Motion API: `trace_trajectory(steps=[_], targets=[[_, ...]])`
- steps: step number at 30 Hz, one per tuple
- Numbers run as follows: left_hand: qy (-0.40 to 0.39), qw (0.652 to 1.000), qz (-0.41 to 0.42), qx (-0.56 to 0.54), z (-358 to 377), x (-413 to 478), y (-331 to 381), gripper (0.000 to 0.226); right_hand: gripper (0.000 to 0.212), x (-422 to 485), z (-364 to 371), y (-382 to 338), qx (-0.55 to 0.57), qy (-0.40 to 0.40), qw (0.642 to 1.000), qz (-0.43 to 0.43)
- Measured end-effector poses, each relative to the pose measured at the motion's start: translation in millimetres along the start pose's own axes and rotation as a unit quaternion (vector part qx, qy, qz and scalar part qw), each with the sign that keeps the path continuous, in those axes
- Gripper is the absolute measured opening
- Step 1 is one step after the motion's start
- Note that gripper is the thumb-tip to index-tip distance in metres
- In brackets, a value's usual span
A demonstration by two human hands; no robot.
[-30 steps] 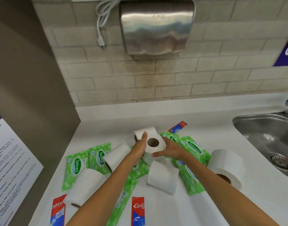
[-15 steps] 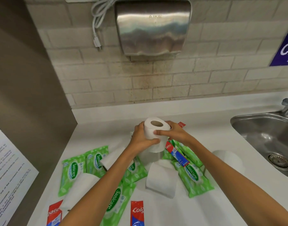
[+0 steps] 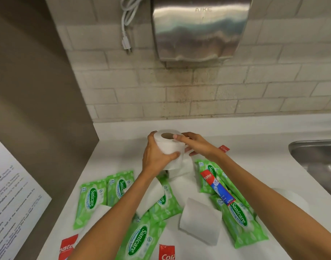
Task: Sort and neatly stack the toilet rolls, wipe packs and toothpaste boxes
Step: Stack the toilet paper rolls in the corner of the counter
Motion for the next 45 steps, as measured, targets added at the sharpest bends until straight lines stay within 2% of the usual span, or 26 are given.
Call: trace_trajectory(steps=[3, 7, 14, 24, 38, 45], targets=[[0.029, 0.999, -0.001, -0.037, -18, 15, -17, 0.091, 0.058, 19, -2, 0, -0.001, 0.023, 1.000, 0.002], [0.065, 0.996, -0.026, -0.053, -41, 43, -44, 0.098, 0.056, 49, -2, 7, -0.025, 0.034, 0.999, 0.011], [0.116, 0.990, -0.082, -0.020, -81, 88, -101, 0.102, 0.049, 87, 5, 14, -0.071, 0.060, 0.995, 0.021], [0.157, 0.981, -0.113, 0.007, -105, 120, -166, 0.101, 0.044, 127, 25, 17, -0.118, 0.057, 0.991, 0.032], [0.171, 0.979, -0.104, -0.020, -100, 144, -200, 0.100, 0.041, 150, 29, 24, -0.142, 0.060, 0.987, 0.041], [0.149, 0.982, -0.114, -0.025, -99, 155, -200, 0.103, 0.040, 154, 32, 25, -0.136, 0.057, 0.988, 0.042]])
Point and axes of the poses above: each hand's wrist, its own x-axis towards the middle knuckle, its own z-axis out of the palm, y = z × x, the point moved 9 cm from there along x, towards the middle knuckle, and after that the axes turned 8 degrees about -y, right-handed, at the moved point
